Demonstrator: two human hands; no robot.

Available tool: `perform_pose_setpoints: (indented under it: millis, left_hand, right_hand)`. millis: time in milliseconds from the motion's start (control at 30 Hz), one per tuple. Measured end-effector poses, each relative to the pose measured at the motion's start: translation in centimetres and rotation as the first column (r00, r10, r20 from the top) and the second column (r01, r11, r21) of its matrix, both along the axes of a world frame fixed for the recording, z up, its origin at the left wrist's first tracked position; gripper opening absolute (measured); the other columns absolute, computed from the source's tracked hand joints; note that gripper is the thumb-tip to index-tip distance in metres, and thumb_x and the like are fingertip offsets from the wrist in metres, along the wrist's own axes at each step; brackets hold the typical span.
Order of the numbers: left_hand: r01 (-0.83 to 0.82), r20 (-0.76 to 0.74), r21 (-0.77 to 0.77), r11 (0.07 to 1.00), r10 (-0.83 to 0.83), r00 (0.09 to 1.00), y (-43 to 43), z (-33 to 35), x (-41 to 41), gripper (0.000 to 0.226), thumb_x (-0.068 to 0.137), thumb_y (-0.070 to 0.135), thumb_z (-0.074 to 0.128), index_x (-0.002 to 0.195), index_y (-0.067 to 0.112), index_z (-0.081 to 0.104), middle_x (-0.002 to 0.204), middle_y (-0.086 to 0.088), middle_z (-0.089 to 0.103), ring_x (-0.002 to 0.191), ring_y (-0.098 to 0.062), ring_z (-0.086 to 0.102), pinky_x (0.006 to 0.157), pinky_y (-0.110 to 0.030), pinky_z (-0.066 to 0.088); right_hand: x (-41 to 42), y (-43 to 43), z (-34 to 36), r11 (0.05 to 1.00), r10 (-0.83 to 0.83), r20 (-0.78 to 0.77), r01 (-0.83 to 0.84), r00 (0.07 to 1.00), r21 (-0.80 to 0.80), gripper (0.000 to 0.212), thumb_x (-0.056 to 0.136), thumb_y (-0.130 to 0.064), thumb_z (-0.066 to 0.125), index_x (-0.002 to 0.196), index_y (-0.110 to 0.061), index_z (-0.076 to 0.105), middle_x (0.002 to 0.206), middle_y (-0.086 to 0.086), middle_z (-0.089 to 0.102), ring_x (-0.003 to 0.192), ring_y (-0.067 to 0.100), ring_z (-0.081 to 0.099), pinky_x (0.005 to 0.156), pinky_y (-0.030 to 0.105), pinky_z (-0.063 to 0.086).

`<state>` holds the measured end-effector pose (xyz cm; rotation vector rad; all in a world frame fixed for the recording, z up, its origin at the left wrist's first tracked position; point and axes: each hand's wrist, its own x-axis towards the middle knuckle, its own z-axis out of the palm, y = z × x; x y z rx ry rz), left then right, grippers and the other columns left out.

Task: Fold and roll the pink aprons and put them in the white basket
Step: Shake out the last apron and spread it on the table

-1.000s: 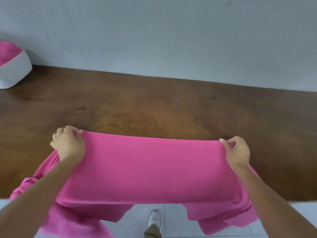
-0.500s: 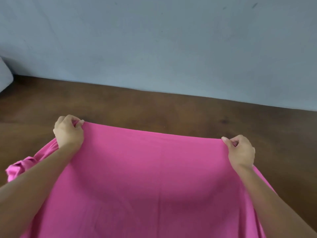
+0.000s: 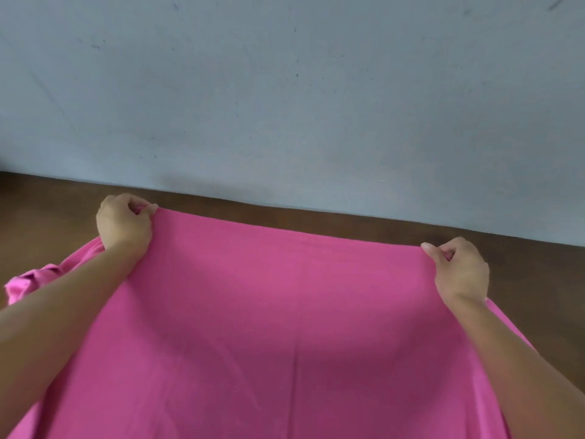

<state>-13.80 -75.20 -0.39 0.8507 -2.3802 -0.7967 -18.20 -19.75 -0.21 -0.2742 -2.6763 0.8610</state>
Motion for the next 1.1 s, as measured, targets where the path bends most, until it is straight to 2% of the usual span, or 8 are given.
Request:
perform_pose_setpoints:
  millis: [233,467,733,833,933,1000,1100]
  left_hand:
    - [-0.016,-0.033,-0.015,1.000,0.016,0.999,-0.4,0.0,-4.3,0.014,0.086,0.018,0.075,0.095,0.006,0.076,0.094,-0.014,0.074,0.091,-0.033,0.066,0.085,-0.038,0.048]
    - [-0.019,-0.055,0.006,1.000,0.020,0.998,-0.4,0.0,-5.2,0.011,0.085,0.015,0.076,0.092,0.008,0.072,0.094,-0.014,0.071,0.091,-0.033,0.065,0.083,-0.036,0.046]
    - [-0.048,-0.064,0.060,0.997,0.052,0.997,-0.3,0.2,-4.9,0.019,0.084,0.017,0.079,0.098,0.006,0.072,0.090,-0.005,0.064,0.084,-0.022,0.056,0.081,-0.028,0.040]
    - [-0.027,-0.023,0.066,0.997,0.029,0.999,-0.4,0.8,-4.3,0.028,0.083,0.025,0.080,0.103,0.007,0.069,0.099,-0.009,0.067,0.096,-0.028,0.060,0.091,-0.036,0.047]
    - [-0.019,0.080,-0.097,0.995,0.027,0.996,-0.3,1.3,-2.4,0.039,0.087,0.030,0.077,0.115,0.006,0.064,0.124,-0.024,0.057,0.120,-0.039,0.050,0.105,-0.046,0.041]
    - [-0.031,0.117,-0.158,0.987,0.050,0.992,0.3,1.9,-0.7,0.044,0.089,0.032,0.075,0.121,0.005,0.061,0.132,-0.027,0.049,0.125,-0.043,0.044,0.107,-0.050,0.036]
    - [-0.008,0.178,-0.206,0.979,0.045,0.983,1.4,2.5,2.4,0.048,0.088,0.031,0.077,0.124,0.006,0.059,0.134,-0.026,0.045,0.125,-0.045,0.043,0.107,-0.056,0.034]
  right_hand:
    - [-5.2,-0.2,-1.1,1.000,0.000,-0.006,-0.001,1.000,-0.027,0.031,0.092,-0.041,0.070,0.083,-0.012,0.062,0.083,0.003,0.061,0.077,0.026,0.056,0.069,0.035,0.039]
    - [-6.8,-0.6,-1.1,0.999,-0.007,-0.025,0.006,1.000,-0.049,0.029,0.090,-0.037,0.073,0.082,-0.011,0.061,0.084,0.006,0.063,0.075,0.025,0.055,0.068,0.032,0.035]
    - [-7.2,-1.0,-0.6,0.999,0.008,-0.039,-0.009,0.999,-0.042,0.029,0.090,-0.038,0.073,0.079,-0.013,0.063,0.073,-0.003,0.058,0.069,0.022,0.053,0.065,0.032,0.035]
    - [-7.3,-1.1,-0.4,1.000,0.006,-0.063,-0.008,0.998,-0.020,0.030,0.089,-0.040,0.073,0.078,-0.014,0.063,0.077,0.001,0.063,0.070,0.024,0.056,0.067,0.036,0.043]
    - [-7.0,-1.2,-0.1,0.999,0.033,-0.058,-0.034,0.998,-0.017,0.028,0.089,-0.040,0.074,0.077,-0.017,0.062,0.078,-0.001,0.062,0.073,0.023,0.056,0.072,0.040,0.048]
    - [-7.0,-1.0,0.0,0.998,0.067,-0.078,-0.067,0.995,0.005,0.029,0.089,-0.041,0.073,0.078,-0.017,0.064,0.079,0.000,0.065,0.075,0.025,0.060,0.073,0.042,0.052]
    - [-7.0,-0.5,0.2,0.993,0.101,-0.102,-0.094,0.990,0.067,0.031,0.089,-0.045,0.070,0.084,-0.015,0.067,0.087,0.007,0.069,0.085,0.033,0.063,0.077,0.048,0.053]
